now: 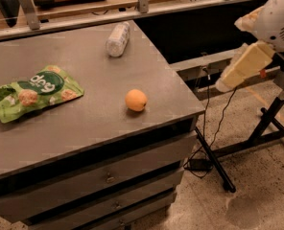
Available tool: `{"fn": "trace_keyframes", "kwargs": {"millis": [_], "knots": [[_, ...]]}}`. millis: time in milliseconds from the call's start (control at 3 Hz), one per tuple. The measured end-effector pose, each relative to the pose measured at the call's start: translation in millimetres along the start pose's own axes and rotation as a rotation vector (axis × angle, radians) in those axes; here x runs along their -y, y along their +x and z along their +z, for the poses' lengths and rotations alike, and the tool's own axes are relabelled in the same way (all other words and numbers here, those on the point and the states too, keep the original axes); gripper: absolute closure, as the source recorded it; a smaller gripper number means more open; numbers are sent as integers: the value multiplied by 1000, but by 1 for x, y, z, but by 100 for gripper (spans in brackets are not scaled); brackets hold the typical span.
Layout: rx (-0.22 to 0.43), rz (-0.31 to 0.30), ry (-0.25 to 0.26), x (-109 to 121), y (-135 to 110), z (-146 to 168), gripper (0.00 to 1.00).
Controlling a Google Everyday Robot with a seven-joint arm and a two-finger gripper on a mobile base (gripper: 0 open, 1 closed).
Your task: Move blue plastic bottle near orange
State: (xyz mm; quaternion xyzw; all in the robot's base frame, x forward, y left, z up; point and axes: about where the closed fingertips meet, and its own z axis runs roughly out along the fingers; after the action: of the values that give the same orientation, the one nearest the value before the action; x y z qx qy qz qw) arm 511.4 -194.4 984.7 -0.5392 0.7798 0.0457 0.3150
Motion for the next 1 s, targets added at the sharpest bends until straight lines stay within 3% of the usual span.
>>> {"fn": "trace_keyframes", "kwargs": {"millis": [667, 1000], "knots": [[254, 176, 55, 74, -32, 74, 0], [360, 204, 93, 103, -49, 107, 0]]}}
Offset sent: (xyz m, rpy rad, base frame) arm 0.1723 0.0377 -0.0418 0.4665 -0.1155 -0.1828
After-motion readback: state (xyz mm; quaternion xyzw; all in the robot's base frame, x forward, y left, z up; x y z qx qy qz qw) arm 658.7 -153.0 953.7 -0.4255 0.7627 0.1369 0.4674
